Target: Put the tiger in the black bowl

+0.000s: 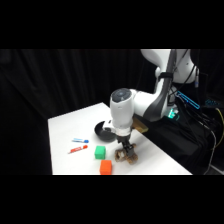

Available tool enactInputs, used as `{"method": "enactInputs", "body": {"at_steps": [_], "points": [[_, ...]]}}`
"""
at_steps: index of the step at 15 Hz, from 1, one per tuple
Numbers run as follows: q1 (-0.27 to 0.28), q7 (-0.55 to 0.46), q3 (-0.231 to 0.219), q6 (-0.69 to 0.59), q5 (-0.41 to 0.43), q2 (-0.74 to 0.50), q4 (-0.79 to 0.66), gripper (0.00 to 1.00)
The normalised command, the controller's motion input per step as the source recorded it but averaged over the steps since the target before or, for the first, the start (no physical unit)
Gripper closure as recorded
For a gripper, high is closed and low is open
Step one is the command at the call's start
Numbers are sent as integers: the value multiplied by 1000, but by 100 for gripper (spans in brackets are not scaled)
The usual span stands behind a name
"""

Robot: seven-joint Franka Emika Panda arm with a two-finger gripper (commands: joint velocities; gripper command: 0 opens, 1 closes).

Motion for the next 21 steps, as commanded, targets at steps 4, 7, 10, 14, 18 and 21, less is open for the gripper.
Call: {"method": "enactInputs", "body": {"at_steps": [4,7,10,14,18,21], "points": [[115,75,-108,206,-12,347,171,0],[118,34,-146,151,-9,349,244,26],[178,94,-162,97,-49,25,59,47],[199,157,-154,-2,-133,-324,-186,81],[119,144,-117,-259,-226,-596,-290,98],[-68,14,-13,-343,-242,-636,-245,98]]}}
